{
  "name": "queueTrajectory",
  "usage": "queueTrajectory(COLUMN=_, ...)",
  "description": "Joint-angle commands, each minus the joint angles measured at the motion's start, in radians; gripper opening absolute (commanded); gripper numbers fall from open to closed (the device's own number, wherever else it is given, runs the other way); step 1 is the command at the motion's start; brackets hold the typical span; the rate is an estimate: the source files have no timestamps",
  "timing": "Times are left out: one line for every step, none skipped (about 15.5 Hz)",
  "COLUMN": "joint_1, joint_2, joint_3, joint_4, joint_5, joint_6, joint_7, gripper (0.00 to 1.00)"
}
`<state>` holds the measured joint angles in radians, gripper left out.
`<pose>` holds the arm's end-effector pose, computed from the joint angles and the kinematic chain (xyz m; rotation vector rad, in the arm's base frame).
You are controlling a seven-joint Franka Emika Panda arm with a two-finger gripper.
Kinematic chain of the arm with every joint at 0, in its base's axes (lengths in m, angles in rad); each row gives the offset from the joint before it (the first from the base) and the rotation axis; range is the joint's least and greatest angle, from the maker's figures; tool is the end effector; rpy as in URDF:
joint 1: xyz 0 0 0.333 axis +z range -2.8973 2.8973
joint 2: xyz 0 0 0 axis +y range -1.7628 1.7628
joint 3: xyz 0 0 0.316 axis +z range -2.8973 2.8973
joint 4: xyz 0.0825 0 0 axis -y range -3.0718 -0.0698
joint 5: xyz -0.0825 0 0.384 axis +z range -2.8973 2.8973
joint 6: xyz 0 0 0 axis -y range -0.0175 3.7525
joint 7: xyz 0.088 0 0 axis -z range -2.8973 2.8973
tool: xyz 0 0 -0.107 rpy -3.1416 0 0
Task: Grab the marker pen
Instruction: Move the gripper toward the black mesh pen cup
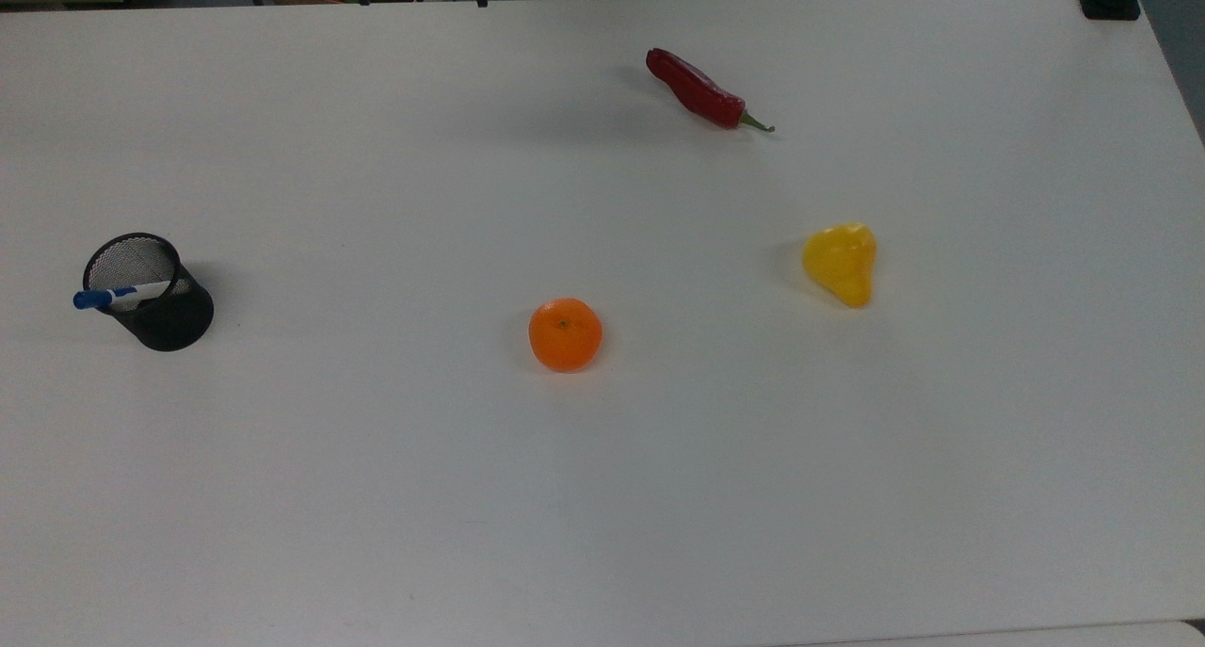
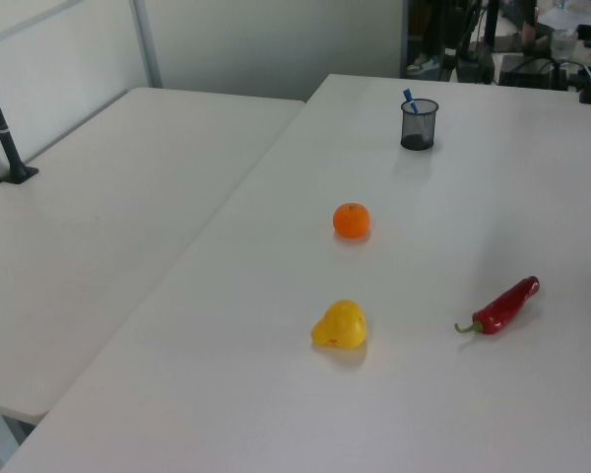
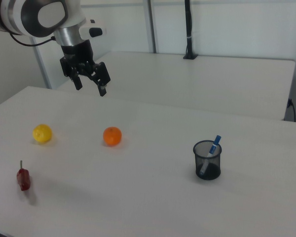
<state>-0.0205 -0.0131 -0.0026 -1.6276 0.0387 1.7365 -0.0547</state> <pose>0.5659 -0.0096 0.6203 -3.1016 -0.0427 -0.1916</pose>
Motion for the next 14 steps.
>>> queueTrajectory(joint_1=0.014, joint_2=-0.024, joint_3=-0.01, joint_4=-0.021, joint_5=-0.008, joint_6=-0.009, joint_7=-0.007, gripper=1.0)
queueTrajectory(joint_1=0.014, joint_2=-0.024, joint_3=-0.01, joint_4=-0.021, joint_5=-0.008, joint_6=-0.009, joint_7=-0.007, gripper=1.0)
queueTrajectory(joint_1=0.014, joint_2=-0.024, joint_3=-0.01, joint_4=-0.021, joint_5=-0.008, joint_6=-0.009, joint_7=-0.007, gripper=1.0)
queueTrajectory(joint_1=0.014, joint_2=-0.024, joint_3=-0.01, joint_4=-0.021, joint_5=-0.008, joint_6=-0.009, joint_7=-0.007, gripper=1.0)
queueTrajectory(joint_1=0.014, joint_2=-0.025, joint_3=-0.01, joint_4=-0.021, joint_5=-0.008, joint_6=-0.009, joint_7=-0.007, gripper=1.0)
queueTrajectory(joint_1=0.014, joint_2=-0.025, joint_3=-0.01, joint_4=-0.021, joint_5=-0.008, joint_6=-0.009, joint_7=-0.005, gripper=1.0)
queueTrajectory(joint_1=0.014, joint_2=-0.024, joint_3=-0.01, joint_4=-0.021, joint_5=-0.008, joint_6=-0.009, joint_7=-0.005, gripper=1.0)
queueTrajectory(joint_1=0.014, joint_2=-0.024, joint_3=-0.01, joint_4=-0.02, joint_5=-0.006, joint_6=-0.009, joint_7=-0.005, gripper=1.0)
queueTrajectory(joint_1=0.014, joint_2=-0.025, joint_3=-0.016, joint_4=-0.018, joint_5=-0.002, joint_6=-0.014, joint_7=-0.004, gripper=1.0)
queueTrajectory(joint_1=0.014, joint_2=-0.027, joint_3=-0.017, joint_4=-0.02, joint_5=-0.002, joint_6=-0.015, joint_7=-0.005, gripper=1.0)
queueTrajectory(joint_1=0.014, joint_2=-0.025, joint_3=-0.017, joint_4=-0.02, joint_5=-0.002, joint_6=-0.012, joint_7=-0.007, gripper=1.0)
queueTrajectory(joint_1=0.014, joint_2=-0.024, joint_3=-0.017, joint_4=-0.021, joint_5=-0.002, joint_6=-0.006, joint_7=-0.011, gripper=1.0)
queueTrajectory(joint_1=0.013, joint_2=-0.022, joint_3=-0.02, joint_4=-0.021, joint_5=-0.002, joint_6=-0.005, joint_7=-0.017, gripper=1.0)
queueTrajectory(joint_1=0.011, joint_2=-0.022, joint_3=-0.022, joint_4=-0.021, joint_5=-0.003, joint_6=-0.005, joint_7=-0.02, gripper=1.0)
